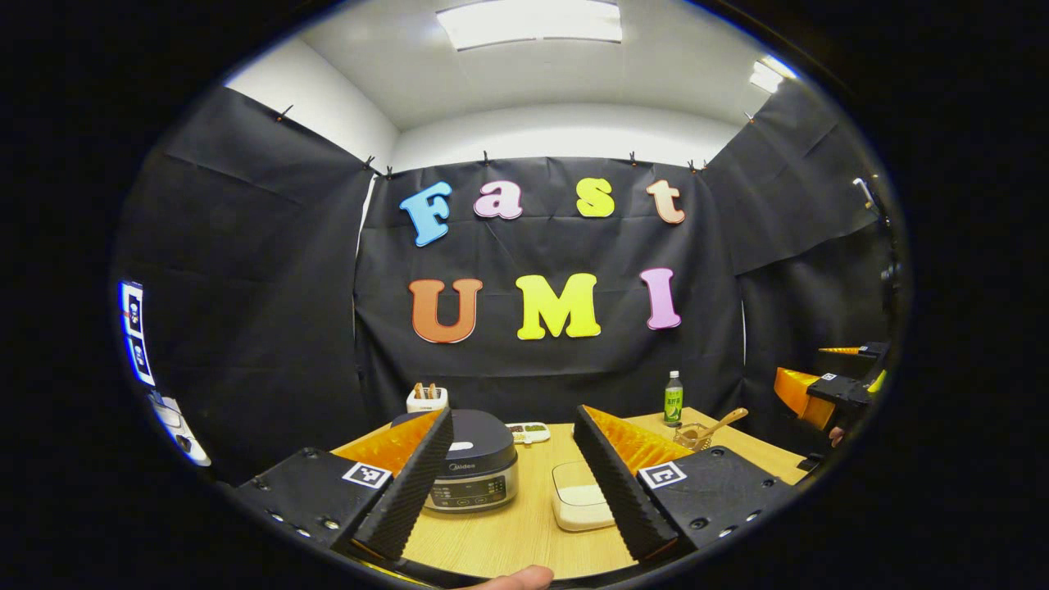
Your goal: Close the left gripper, press the button to open the rice cooker; take a wooden spoon from the chopstick holder with the right hand, scoop a spoonful of rice and pour it into the rice cooker, then put the wooden spoon back into the chopstick holder.
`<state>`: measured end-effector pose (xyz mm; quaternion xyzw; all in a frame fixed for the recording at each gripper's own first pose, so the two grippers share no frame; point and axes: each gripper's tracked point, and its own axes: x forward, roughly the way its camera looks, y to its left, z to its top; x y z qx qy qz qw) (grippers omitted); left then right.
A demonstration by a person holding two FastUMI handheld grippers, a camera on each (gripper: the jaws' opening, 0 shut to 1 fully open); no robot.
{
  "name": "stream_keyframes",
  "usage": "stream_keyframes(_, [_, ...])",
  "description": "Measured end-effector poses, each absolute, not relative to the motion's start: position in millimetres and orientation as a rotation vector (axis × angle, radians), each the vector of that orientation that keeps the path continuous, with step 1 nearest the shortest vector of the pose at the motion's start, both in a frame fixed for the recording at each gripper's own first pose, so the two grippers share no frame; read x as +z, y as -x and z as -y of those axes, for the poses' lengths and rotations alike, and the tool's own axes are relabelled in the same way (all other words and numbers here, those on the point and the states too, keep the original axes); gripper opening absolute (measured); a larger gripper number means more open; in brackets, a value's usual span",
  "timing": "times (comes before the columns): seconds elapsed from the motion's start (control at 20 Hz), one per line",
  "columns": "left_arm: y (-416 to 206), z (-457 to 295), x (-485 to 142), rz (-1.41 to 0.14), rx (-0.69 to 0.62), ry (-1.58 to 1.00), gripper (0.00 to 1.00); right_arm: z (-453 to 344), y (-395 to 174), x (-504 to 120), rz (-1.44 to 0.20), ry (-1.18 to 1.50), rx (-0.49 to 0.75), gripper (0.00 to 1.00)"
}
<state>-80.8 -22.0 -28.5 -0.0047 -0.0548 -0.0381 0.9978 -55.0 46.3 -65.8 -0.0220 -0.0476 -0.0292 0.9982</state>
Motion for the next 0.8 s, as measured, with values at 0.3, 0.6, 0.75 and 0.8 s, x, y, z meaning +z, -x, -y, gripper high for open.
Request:
stream_keyframes(0.3, [77.2,11.9,-36.5,0.054,-0.040,0.044,0.96,-45.4,60.1,-60.4,0.107,0.053,-0.064,1.00])
stream_keyframes(0.6, [73.3,11.8,-44.0,0.019,-0.044,0.057,0.95,-43.7,59.3,-62.0,0.092,0.054,-0.066,1.00])
stream_keyframes(0.75, [70.6,12.4,-45.8,0.008,-0.046,0.059,0.96,-45.3,60.0,-62.2,0.098,0.054,-0.060,1.00])
stream_keyframes(0.8, [69.4,14.3,-46.0,0.009,-0.048,0.056,0.96,-46.1,60.8,-62.3,0.099,0.052,-0.056,1.00])
